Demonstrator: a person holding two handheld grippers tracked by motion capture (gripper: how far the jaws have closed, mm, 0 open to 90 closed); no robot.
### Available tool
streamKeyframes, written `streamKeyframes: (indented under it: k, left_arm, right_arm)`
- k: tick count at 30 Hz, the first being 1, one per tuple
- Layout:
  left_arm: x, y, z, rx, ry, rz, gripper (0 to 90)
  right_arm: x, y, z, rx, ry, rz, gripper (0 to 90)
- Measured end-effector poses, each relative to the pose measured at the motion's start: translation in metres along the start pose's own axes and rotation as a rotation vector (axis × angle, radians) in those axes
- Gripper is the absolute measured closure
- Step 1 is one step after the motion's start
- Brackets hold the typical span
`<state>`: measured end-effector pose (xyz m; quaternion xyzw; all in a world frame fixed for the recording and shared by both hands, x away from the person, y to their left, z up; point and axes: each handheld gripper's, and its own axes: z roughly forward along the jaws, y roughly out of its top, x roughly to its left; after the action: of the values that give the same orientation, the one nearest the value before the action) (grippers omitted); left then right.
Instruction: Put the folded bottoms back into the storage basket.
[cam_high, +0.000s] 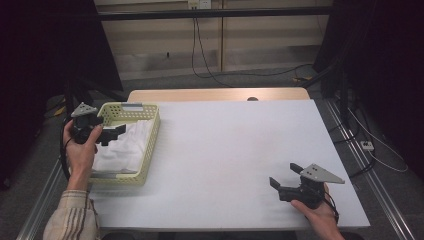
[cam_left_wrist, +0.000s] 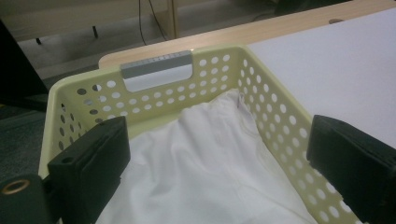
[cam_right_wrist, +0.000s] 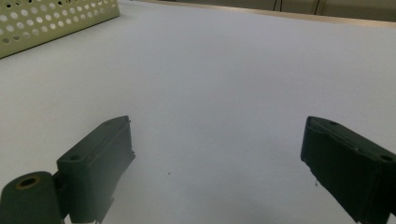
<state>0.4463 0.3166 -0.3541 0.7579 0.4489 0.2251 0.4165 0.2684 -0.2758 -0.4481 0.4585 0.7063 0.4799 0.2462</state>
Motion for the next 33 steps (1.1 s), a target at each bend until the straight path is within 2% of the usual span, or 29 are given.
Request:
streamKeyframes:
  k: [3,7,18,21,33]
  left_arm:
    - [-0.001,-0.003,-0.006,-0.019,0.019,0.003,6.1]
    - [-0.001,-0.007,-0.013,-0.036,0.022,-0.024,6.1]
    - [-0.009,-0.015,-0.038,-0.084,0.053,-0.007,6.3]
    - [-0.011,-0.018,-0.042,-0.088,0.045,-0.017,6.3]
    - [-0.022,-0.027,-0.056,-0.098,0.041,-0.006,6.3]
  right_arm:
    - [0.0,0.0,0.0,-0.002,0.0,-0.001,9.0]
    - [0.0,0.0,0.0,-0.002,0.0,-0.001,9.0]
    - [0.0,0.001,0.0,-0.003,-0.003,0.003,9.0]
    - [0.0,0.001,0.0,-0.004,-0.003,0.003,9.0]
    - [-0.001,0.001,0.001,-0.007,-0.001,0.005,9.0]
